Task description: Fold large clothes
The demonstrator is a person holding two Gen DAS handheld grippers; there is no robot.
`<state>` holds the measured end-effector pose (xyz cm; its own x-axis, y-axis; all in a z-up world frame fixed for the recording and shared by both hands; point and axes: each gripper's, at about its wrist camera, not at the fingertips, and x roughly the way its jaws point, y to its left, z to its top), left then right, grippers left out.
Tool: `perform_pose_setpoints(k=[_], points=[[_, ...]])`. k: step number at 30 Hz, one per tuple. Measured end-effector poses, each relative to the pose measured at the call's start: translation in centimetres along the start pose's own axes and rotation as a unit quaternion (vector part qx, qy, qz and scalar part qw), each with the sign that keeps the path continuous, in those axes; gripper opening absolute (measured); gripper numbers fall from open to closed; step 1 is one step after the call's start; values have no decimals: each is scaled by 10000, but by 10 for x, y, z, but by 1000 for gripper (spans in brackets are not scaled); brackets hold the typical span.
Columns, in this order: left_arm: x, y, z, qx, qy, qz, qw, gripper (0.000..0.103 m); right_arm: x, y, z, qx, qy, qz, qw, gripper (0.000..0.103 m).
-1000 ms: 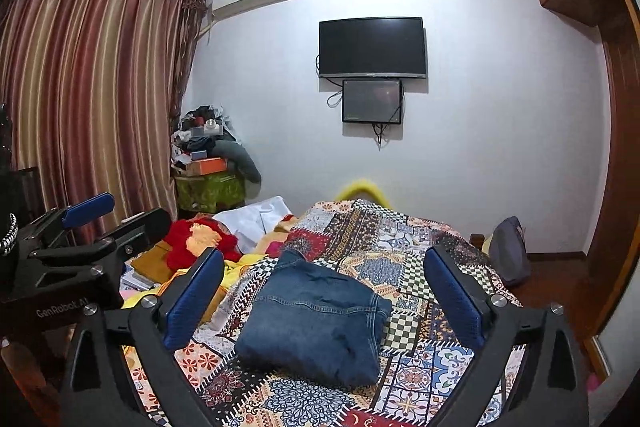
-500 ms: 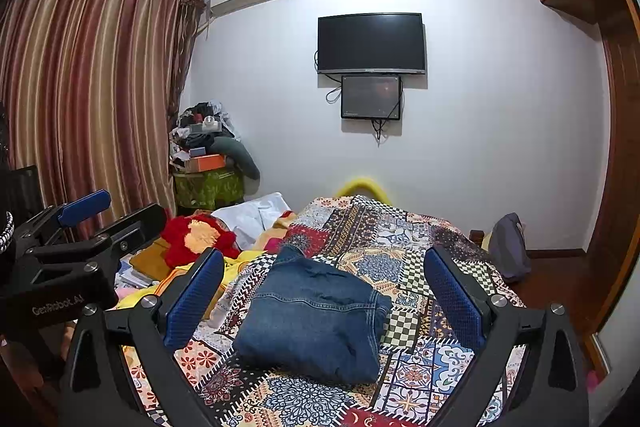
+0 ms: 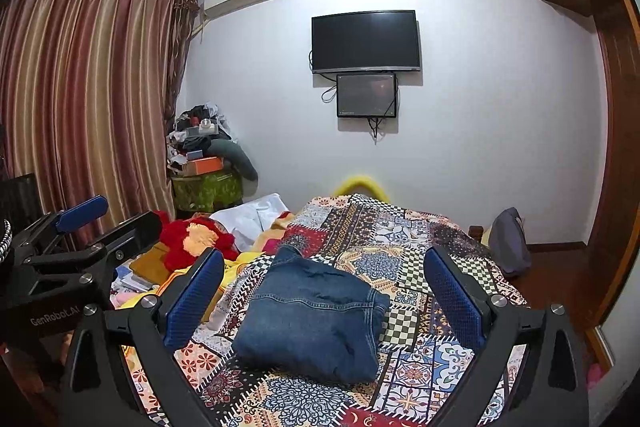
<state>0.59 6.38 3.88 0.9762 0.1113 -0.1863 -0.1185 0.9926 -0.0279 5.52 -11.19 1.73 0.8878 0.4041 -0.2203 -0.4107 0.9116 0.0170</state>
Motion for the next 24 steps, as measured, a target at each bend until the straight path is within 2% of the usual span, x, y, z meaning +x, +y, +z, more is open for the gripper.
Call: perform_pose_setpoints(k=[24], points=[[8,3,-1,-7,112,-111,9999,100,-2,-5,3,91,-35,-98,9999,100]])
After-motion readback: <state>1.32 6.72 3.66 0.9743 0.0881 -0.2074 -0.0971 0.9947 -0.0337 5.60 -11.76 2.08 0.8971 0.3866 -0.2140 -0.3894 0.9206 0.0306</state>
